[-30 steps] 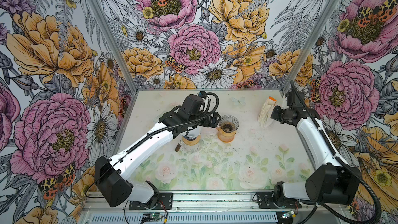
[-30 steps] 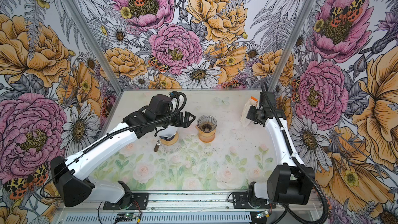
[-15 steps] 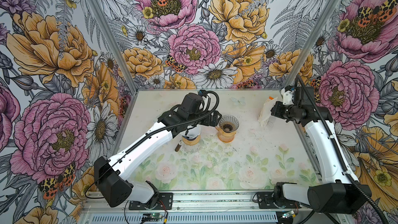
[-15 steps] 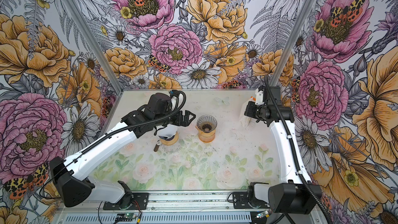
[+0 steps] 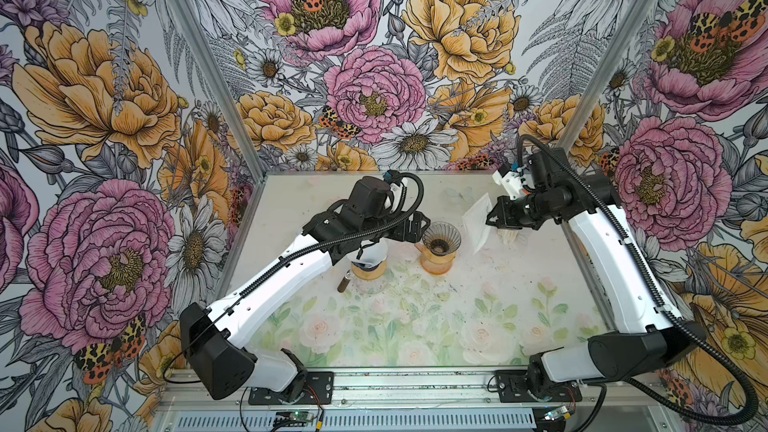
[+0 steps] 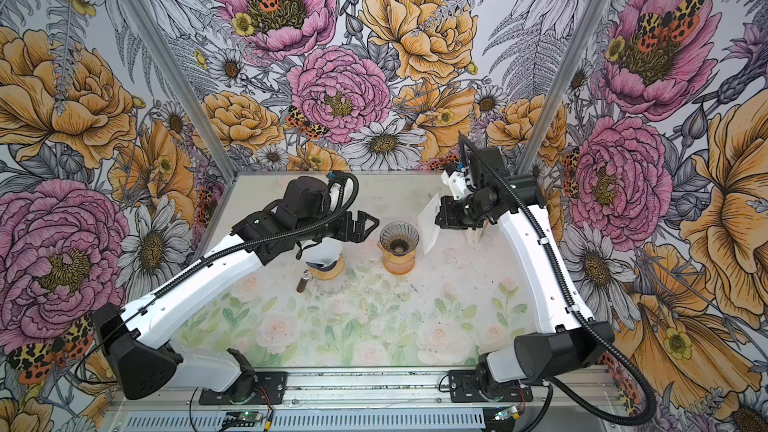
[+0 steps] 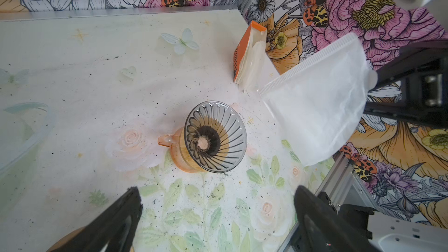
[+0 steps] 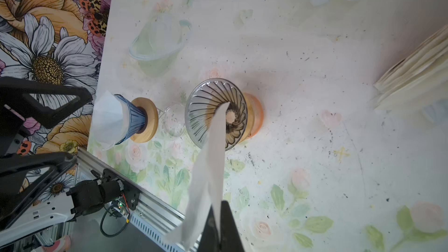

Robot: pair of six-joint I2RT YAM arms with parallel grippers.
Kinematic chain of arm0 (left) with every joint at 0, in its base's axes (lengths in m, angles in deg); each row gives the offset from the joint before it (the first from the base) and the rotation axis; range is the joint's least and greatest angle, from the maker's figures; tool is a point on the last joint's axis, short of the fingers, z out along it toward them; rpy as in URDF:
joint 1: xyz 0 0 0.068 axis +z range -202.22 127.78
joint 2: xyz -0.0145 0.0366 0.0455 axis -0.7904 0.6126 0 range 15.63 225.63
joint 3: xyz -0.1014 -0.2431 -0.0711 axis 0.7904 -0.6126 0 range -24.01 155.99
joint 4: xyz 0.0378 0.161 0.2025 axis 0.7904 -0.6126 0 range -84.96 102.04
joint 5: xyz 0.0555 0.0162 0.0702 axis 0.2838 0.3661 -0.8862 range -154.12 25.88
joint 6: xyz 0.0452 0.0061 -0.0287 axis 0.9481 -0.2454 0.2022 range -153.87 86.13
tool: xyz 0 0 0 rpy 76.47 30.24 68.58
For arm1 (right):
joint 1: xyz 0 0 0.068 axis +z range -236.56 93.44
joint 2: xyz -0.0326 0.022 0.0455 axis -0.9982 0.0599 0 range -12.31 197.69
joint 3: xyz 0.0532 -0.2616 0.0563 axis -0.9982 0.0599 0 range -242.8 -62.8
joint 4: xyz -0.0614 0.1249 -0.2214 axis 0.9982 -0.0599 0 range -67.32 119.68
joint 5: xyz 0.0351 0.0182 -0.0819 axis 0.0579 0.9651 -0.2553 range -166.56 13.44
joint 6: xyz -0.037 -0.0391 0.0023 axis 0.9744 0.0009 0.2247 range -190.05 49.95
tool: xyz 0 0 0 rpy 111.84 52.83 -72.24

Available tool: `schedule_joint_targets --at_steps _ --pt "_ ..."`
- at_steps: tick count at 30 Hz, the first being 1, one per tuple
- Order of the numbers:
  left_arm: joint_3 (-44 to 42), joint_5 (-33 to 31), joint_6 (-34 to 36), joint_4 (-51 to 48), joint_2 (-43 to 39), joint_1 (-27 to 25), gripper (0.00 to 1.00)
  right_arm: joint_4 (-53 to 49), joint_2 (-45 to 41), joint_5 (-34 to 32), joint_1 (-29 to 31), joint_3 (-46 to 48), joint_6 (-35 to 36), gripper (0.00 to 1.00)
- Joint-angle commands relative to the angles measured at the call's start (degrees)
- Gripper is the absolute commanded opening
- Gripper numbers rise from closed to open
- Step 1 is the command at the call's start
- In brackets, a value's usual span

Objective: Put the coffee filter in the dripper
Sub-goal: 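Carry the white filter over the clear dripper and lower it in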

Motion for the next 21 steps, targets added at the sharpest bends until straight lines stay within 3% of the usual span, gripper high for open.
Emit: schedule_joint_targets --at_steps 1,11,21 --pt "1.32 1.6 1.24 1.11 -0.2 0.57 0.99 -6.56 2.04 -1.64 2.41 -2.81 0.6 0.0" --pt "2.14 3.2 0.78 1.13 1.45 0.52 0.99 -5.44 7.52 -4.18 6.21 -5.47 -6.13 0.0" --pt "4.71 5.26 0.67 1.11 5.77 -0.14 0.98 -5.39 15.19 -6.33 7.99 -9.81 -8.47 0.0"
